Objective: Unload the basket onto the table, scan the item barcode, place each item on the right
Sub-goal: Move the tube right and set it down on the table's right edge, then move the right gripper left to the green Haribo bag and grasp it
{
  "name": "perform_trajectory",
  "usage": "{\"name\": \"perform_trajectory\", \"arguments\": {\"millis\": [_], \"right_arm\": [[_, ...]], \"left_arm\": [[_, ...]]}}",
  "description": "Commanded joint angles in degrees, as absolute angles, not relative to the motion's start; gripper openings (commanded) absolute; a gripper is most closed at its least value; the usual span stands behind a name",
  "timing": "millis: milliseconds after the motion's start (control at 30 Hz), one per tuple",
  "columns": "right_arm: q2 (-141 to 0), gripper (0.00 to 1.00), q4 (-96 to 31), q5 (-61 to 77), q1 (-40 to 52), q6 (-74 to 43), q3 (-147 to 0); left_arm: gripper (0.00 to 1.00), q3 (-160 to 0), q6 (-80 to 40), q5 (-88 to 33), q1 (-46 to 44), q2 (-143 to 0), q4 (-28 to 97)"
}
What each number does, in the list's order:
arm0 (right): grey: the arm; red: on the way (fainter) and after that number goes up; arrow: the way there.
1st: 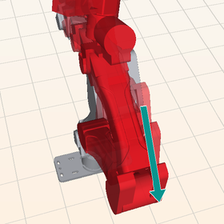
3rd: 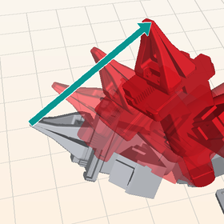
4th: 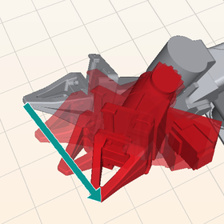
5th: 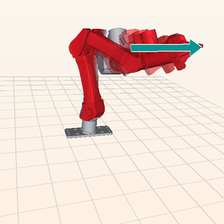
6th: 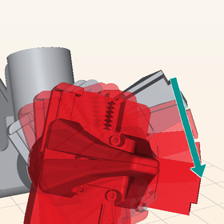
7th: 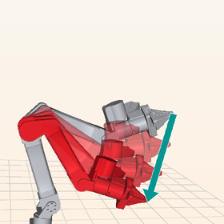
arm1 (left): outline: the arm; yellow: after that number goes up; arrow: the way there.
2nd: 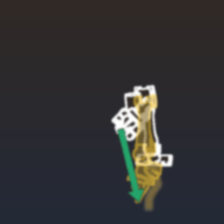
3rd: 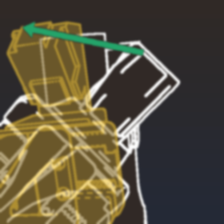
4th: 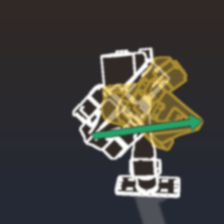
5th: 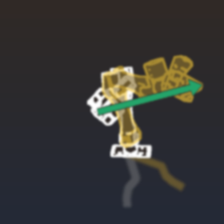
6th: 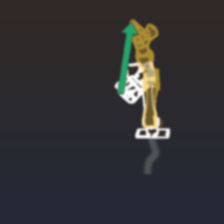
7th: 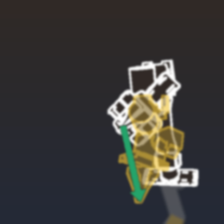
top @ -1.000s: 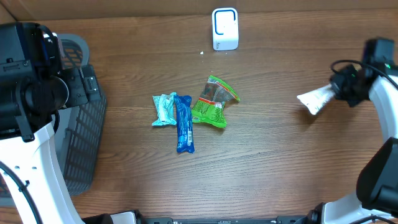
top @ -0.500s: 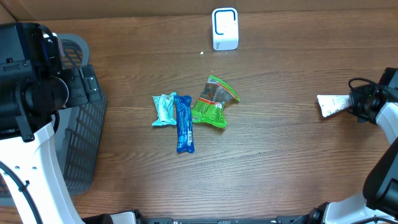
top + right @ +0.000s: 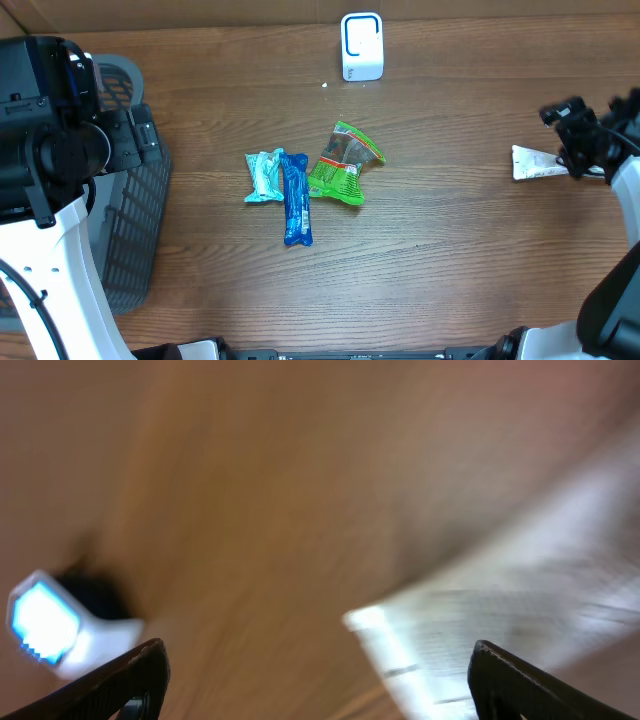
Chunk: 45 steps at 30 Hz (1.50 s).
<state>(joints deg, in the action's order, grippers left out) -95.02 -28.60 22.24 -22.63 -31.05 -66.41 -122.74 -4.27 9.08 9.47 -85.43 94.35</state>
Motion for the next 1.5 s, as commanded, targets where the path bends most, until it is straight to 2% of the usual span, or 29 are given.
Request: {"name": "perform_trajectory", "arguments": {"millis": [0,200,267,433,600,667,733,867,933,1100,1333,1400,1467], "right_arm": [[-92.77,0.96,-30.39,29.67,-16.25,-24.99,-68.12],[-93.58,0.95,-35.31,29.30,-2.55,-25.52,-68.10],[-93.76,0.89,-36.18,27.64,1.80,-27.57,-68.05],[-94.30,0.63,-33.67,25.28,10.96,-31.73,-67.79],[-95.50,0.27,-23.73,22.98,17.91,-31.53,-67.79],[-96.71,0.18,-19.46,22.98,19.88,-31.57,-67.79],[-98.59,0.13,-15.62,23.16,21.50,-31.99,-67.79],[-103.88,0.09,-10.22,23.40,24.36,-34.87,-67.79],[-106.43,0.04,-9.76,23.29,25.26,-37.19,-67.79],[-112.18,0.04,-16.03,21.43,25.76,-45.04,-67.79],[-116.14,0.04,-18.55,24.93,25.02,-46.63,-67.81],[-115.94,0.08,-18.37,25.10,24.99,-45.58,-68.27],[-115.57,0.23,-18.55,25.85,24.99,-42.61,-69.67]], "left_arm": [[1.00,-123.79,-3.66,9.41,9.72,-85.82,94.28],[1.00,-123.79,-3.66,9.41,9.74,-85.82,94.28],[1.00,-123.79,-3.66,9.41,9.74,-85.82,94.28],[1.00,-123.79,-3.66,9.41,9.72,-85.82,94.28],[1.00,-123.79,-3.66,9.41,9.74,-85.82,94.28],[1.00,-123.79,-3.66,9.41,9.74,-85.82,94.28],[1.00,-123.79,-3.66,9.41,9.72,-85.82,94.28],[1.00,-123.79,-3.66,9.41,9.72,-85.82,94.28],[1.00,-123.79,-3.66,9.41,9.74,-85.82,94.28],[1.00,-123.79,-3.66,9.41,9.74,-85.82,94.28],[1.00,-123.79,-3.66,9.41,9.72,-85.82,94.28],[1.00,-123.79,-3.66,9.41,9.72,-85.82,94.28],[1.00,-123.79,-3.66,9.41,9.74,-85.82,94.28]]}}
